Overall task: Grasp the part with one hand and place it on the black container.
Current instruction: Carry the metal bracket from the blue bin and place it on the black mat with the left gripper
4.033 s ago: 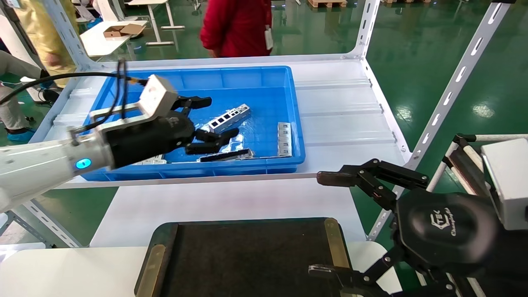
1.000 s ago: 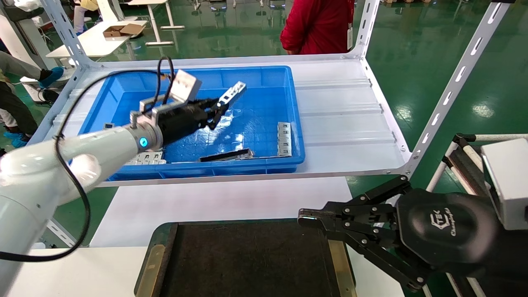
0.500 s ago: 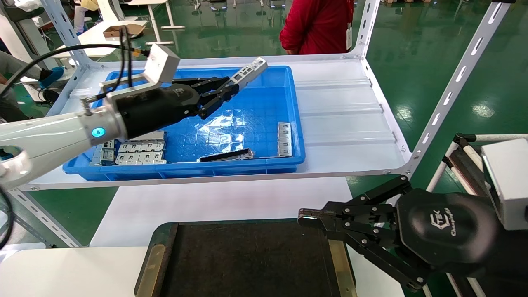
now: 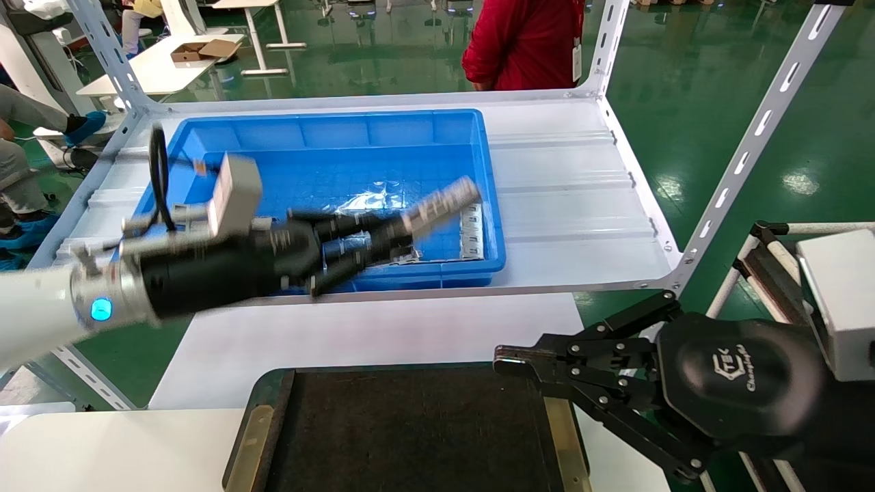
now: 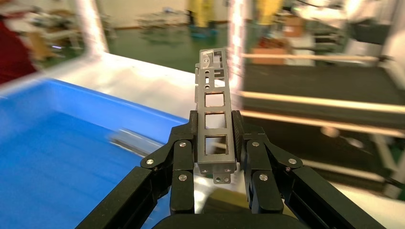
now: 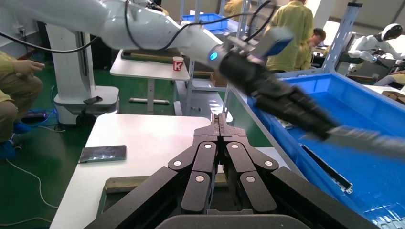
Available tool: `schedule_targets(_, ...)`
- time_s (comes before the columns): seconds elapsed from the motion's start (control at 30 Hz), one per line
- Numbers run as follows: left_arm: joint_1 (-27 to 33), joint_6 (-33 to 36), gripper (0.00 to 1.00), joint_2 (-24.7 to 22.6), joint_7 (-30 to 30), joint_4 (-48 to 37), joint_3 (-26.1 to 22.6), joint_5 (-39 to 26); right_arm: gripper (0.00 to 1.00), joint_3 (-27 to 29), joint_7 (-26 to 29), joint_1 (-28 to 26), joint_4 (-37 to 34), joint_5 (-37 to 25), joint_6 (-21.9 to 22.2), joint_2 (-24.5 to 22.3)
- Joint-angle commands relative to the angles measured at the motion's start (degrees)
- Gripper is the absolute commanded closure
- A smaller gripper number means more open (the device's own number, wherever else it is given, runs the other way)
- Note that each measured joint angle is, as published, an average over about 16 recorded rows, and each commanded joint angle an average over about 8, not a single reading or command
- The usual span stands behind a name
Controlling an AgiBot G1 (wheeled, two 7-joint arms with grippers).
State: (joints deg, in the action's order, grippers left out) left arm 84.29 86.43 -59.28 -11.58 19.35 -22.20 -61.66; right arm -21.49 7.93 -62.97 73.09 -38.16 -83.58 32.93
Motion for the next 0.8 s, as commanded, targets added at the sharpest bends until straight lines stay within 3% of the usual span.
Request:
schedule_targets(0.03, -2.0, 2.4, 1.00, 0.9, 0.9, 2.2, -0.1, 0.2, 1.00, 0.0, 0.0, 0.0, 0.0, 0.0, 0.0, 0.0)
schedule_targets(0.2, -10.5, 3.9, 1.00, 3.7, 4.7, 11.9, -0.8, 2.4, 1.00, 0.0, 0.0, 0.0, 0.0, 0.0, 0.0, 0.0)
schedule_targets(0.4, -21.4, 0.8, 1.00, 6.8, 10.9, 22.1, -1.8, 4.0, 1.00, 0.0, 0.0, 0.0, 0.0, 0.0, 0.0, 0.0)
schedule_targets(0.57, -30.0, -6.6, 1.00, 7.5, 15.4, 27.7, -2.1, 3.6, 1.00, 0.0, 0.0, 0.0, 0.0, 0.0, 0.0, 0.0)
schedule_targets(0.8, -39.9, -22.5, 1.00, 5.7, 21.1, 33.4, -1.5, 2.2, 1.00, 0.0, 0.0, 0.0, 0.0, 0.0, 0.0, 0.0)
